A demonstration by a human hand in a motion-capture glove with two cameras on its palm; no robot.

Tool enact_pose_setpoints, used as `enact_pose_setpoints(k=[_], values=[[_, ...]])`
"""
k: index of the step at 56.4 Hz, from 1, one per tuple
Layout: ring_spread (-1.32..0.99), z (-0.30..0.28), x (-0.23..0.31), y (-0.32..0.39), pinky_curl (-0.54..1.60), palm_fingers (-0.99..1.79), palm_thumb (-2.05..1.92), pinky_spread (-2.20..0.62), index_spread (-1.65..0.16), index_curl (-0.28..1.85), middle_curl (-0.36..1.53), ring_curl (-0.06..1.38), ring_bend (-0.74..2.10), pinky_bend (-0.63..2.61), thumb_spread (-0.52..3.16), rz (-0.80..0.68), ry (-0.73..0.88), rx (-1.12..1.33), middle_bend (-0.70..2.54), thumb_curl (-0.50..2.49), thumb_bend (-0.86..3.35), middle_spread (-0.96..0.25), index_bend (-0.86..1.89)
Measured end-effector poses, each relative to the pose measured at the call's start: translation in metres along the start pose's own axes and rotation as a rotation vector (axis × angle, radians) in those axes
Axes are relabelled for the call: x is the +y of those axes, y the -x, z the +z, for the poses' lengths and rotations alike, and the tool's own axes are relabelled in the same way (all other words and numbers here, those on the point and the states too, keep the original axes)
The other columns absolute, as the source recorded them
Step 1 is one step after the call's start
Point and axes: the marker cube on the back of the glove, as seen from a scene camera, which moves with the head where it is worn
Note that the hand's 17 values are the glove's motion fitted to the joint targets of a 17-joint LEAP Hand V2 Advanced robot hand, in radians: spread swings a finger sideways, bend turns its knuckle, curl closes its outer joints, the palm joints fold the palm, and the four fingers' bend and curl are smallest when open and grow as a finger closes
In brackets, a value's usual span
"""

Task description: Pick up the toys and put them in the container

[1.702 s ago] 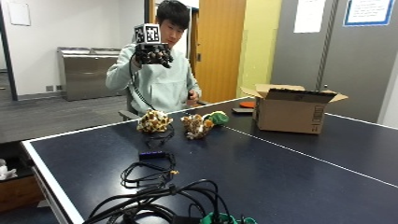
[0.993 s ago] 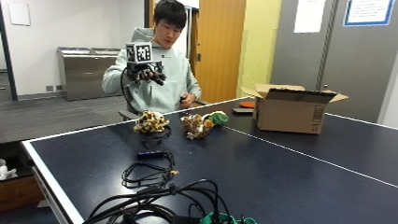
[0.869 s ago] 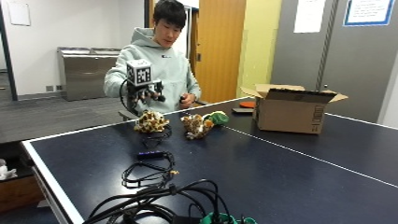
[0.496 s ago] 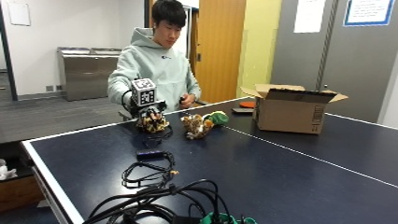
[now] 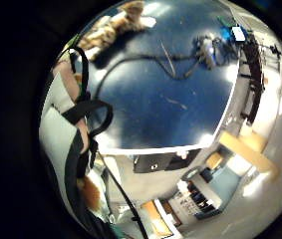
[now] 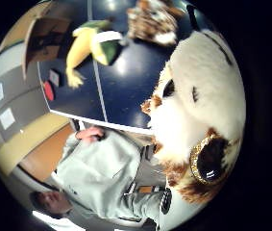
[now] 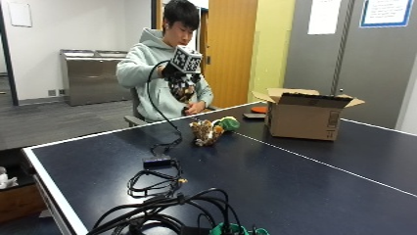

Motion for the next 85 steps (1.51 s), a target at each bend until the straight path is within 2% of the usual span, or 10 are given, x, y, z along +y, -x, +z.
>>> enact_pose_setpoints(k=[30, 36, 41, 44, 48, 50, 56, 66, 78, 85], values=[[-0.36, -0.239, -0.064, 0.251, 0.5, 0.83, 0.73, -0.39, -0.33, 0.81, 0.29, 0.49, 1.06, 1.21, 0.51, -0.459, -0.413, -0.065, 0.33, 0.85, 0.06, -0.28, 0.26], [-0.36, -0.257, -0.126, 0.283, 0.5, 0.82, 0.73, -0.39, -0.34, 0.85, 0.3, 0.51, 1.08, 1.22, 0.51, -0.29, -0.491, -0.169, 0.32, 0.88, 0.05, -0.29, 0.22], [-0.36, -0.25, -0.212, 0.213, 0.51, 0.76, 0.73, -0.39, -0.35, 0.89, 0.31, 0.52, 1.07, 1.23, 0.52, -0.027, -0.582, 0.007, 0.29, 0.89, 0.03, -0.28, 0.18], [-0.33, -0.238, -0.233, 0.216, 0.52, 0.57, 0.68, -0.4, -0.34, 0.87, 0.3, 0.52, 1.07, 1.29, 0.65, -0.042, -0.585, -0.002, 0.19, 0.88, 0.01, -0.26, 0.07], [-0.19, -0.227, -0.235, 0.247, 0.56, -0.33, 0.36, -0.24, -0.31, 0.84, 0.29, 0.49, 0.73, 1.31, 0.88, -0.22, -0.46, -0.262, 0.13, 0.74, -0.14, -0.13, 0.09], [-0.13, -0.223, -0.233, 0.26, 0.53, -0.47, 0.22, -0.18, -0.31, 0.76, 0.28, 0.42, 0.54, 1.3, 0.92, -0.258, -0.431, -0.364, 0.14, 0.68, -0.15, -0.09, 0.03], [-0.04, -0.209, -0.213, 0.297, 0.44, -0.44, 0.04, -0.05, -0.3, 0.6, 0.26, 0.29, 0.27, 1.18, 0.99, -0.276, -0.495, -0.309, 0.11, 0.58, -0.08, -0.03, 0.05], [0.03, -0.223, -0.213, 0.167, 0.38, -0.35, -0.01, 0.04, -0.29, 0.46, 0.23, 0.24, 0.16, 1.06, 1.06, -0.199, -0.567, -0.039, 0.1, 0.49, -0.03, 0.0, 0.08], [0.04, -0.211, -0.121, 0.164, 0.35, -0.3, -0.01, 0.07, -0.29, 0.36, 0.21, 0.22, 0.14, 0.98, 1.1, -0.337, -0.521, -0.083, 0.11, 0.43, -0.03, 0.0, 0.11], [0.05, -0.176, -0.107, 0.115, 0.33, -0.29, 0.0, 0.08, -0.29, 0.34, 0.2, 0.21, 0.14, 0.93, 1.12, -0.173, -0.492, -0.06, 0.11, 0.4, -0.02, 0.0, 0.13]])
